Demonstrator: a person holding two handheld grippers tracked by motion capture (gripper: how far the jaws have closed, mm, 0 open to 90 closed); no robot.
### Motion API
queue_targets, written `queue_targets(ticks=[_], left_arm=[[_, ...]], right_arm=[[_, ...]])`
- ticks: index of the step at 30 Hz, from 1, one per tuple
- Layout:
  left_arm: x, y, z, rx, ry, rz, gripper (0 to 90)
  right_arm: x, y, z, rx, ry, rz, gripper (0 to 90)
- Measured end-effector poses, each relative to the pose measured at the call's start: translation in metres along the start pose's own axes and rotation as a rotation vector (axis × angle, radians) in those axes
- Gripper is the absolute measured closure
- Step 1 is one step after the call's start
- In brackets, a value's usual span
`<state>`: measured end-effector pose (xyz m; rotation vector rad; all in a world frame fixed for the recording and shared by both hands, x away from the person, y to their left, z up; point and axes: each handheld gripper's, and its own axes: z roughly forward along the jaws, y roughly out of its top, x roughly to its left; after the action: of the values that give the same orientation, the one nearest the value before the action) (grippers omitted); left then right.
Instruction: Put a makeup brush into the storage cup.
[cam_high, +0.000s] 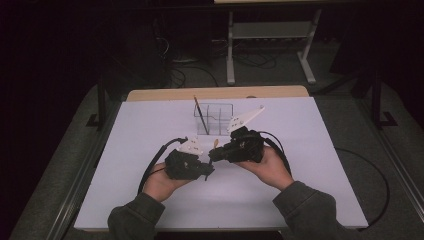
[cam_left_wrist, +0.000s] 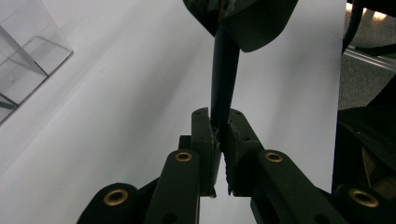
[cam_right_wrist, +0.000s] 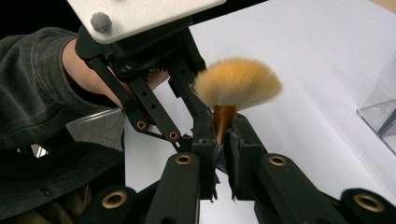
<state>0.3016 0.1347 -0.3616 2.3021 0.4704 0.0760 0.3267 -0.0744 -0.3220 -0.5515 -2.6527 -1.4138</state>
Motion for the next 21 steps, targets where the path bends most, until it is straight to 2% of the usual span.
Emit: queue_targets(ticks=[6,13,19,21], left_arm=[[-0.001,-0.001,0.001,-0.009,-0.001,0.004,82.2],[0.0,-0.004,-0.001,-0.018,-0.002,-0.002,74.5],[0.002,-0.008,-0.007,-0.029,0.009,-0.001,70.9],[0.002,-0.011,-0.009,-0.031,0.012,-0.005,70.9]], right_arm=[[0.001,0.002,0.002,0.02,0.005,-0.009,82.9],[0.0,0.005,0.003,0.08,-0.003,-0.042,83.1],[-0.004,0.006,-0.002,0.099,-0.023,-0.039,83.1],[-0.005,0.006,-0.004,0.106,-0.03,-0.024,83.1]])
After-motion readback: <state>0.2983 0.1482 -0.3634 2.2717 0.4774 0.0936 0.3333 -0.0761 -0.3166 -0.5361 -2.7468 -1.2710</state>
